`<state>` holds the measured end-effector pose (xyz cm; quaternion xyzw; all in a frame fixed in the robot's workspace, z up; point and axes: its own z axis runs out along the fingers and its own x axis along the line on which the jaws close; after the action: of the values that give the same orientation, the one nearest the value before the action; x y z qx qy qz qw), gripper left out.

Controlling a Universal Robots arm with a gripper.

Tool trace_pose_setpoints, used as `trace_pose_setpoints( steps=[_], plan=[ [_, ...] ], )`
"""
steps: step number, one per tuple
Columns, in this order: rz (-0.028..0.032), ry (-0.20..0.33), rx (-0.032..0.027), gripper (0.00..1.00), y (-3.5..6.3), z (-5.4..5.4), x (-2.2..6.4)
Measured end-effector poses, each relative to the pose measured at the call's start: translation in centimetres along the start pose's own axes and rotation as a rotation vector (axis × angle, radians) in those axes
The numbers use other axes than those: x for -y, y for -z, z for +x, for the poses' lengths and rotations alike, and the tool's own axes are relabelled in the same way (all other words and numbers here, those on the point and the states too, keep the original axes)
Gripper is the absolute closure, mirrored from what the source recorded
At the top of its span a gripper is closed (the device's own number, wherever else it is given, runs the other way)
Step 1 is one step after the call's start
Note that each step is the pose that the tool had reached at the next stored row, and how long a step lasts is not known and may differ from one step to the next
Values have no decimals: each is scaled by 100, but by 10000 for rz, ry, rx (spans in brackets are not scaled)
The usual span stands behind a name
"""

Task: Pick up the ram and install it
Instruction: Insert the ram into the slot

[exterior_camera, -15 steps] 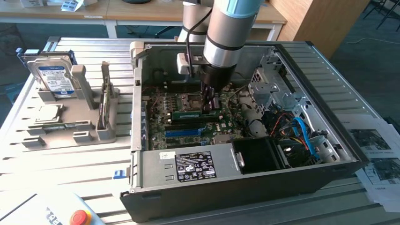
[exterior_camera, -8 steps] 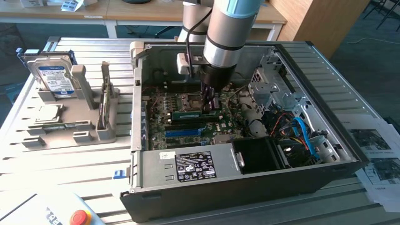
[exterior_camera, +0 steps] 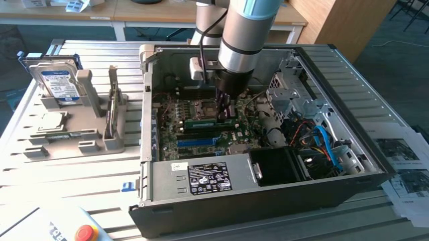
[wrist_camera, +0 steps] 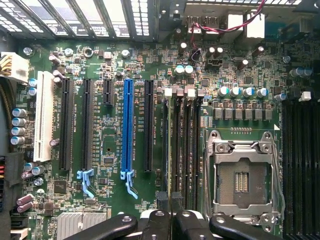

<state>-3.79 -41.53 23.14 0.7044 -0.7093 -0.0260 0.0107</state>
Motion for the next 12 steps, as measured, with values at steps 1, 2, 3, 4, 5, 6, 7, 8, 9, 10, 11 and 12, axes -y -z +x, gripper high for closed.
trace_pose_setpoints(
  steps=[1, 2, 3, 4, 5, 6, 7, 8, 9, 10, 11, 12],
  plan=[
    [0, 0, 0, 88, 0, 1, 0],
    [-1, 0, 0, 88, 0, 2, 0],
    [-1, 1, -1, 88, 0, 5, 0],
    [-1, 0, -1, 88, 0, 5, 0],
    [0, 0, 0, 88, 0, 5, 0],
    [0, 0, 0, 88, 0, 5, 0],
    [0, 0, 0, 88, 0, 5, 0],
    [0, 0, 1, 88, -2, 6, 0],
    [1, 0, 1, 88, -8, 6, 0],
    [-1, 0, -1, 88, -12, 6, 0],
    [-2, 0, -3, 88, -14, 7, 0],
    [-1, 0, -1, 88, -16, 6, 1]
  ],
)
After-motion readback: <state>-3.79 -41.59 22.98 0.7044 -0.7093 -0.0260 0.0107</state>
